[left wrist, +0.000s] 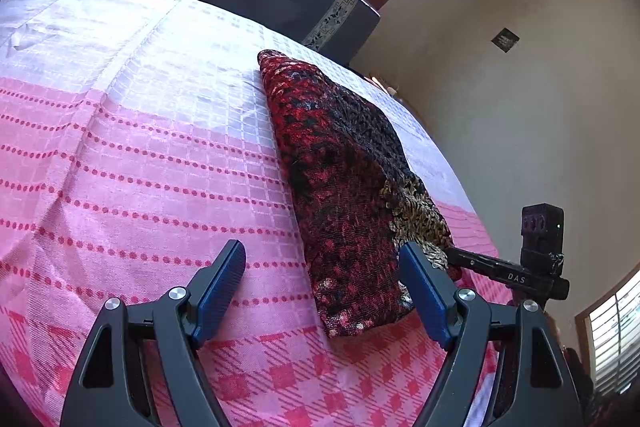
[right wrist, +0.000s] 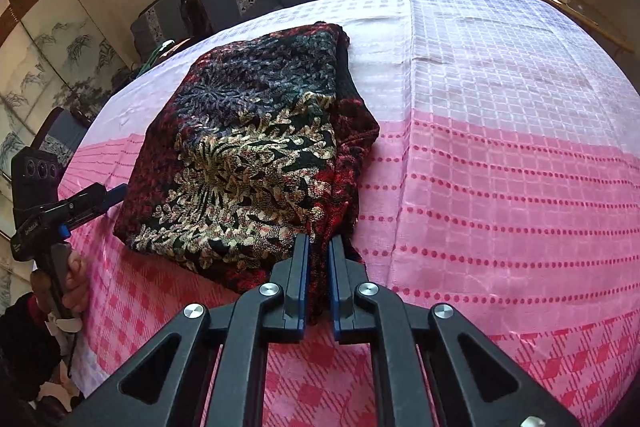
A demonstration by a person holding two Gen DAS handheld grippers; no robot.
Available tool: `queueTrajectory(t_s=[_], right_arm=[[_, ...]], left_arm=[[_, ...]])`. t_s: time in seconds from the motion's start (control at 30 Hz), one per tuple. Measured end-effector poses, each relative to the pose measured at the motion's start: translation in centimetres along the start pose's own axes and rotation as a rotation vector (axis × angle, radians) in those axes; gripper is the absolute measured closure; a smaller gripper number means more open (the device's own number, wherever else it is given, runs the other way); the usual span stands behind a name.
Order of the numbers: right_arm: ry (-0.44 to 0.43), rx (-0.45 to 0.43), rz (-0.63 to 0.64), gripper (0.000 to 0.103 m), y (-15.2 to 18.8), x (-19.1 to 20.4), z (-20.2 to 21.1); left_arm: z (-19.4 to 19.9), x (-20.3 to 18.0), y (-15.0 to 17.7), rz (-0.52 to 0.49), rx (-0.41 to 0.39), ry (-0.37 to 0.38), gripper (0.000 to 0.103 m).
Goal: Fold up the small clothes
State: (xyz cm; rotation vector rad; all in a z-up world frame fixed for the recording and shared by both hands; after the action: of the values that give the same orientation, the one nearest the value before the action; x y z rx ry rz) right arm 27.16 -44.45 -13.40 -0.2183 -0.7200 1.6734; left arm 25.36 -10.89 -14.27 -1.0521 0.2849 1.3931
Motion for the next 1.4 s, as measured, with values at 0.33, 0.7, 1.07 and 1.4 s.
queueTrajectory(t_s=[0.33,0.7,1.07,1.4], right_arm=[[-0.044,-0.019,-0.059,0.032,-0.7,-0.6,0.7],[-0.298,-0.062,-0.168,0.032,-3.4,-0.4,-2.5],[-0.361,-0.079,-0.166,0.024,-5.5,0.7,-4.5],[-0.402,-0.035,-0.247,0.076,-5.2,0.7,-6.7]], left_arm=[[-1.0,-0.5,-0.6,0.033,0.089,0.054,0.021],[-6.1,-1.9,-4.3,-0.011,0.203,0.088,0.021],[-7.1,-3.1,-4.1,-0.070,0.186,0.069,0.017],[-6.9,-2.1,-4.2,-0.109,0.133,-0.129,0.079]])
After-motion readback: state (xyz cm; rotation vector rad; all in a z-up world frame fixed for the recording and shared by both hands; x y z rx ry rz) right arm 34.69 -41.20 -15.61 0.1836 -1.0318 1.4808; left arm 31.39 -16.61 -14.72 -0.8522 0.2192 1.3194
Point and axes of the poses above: each gripper's, at about its wrist camera, not at the fingertips, and z roughly against the way its jaws point, x to its left, y to its underside, the point moved 6 cm from there along -z, roughly the way its jaws point, and after that the axes turned 11 degrees about z, right-handed, at the moved point
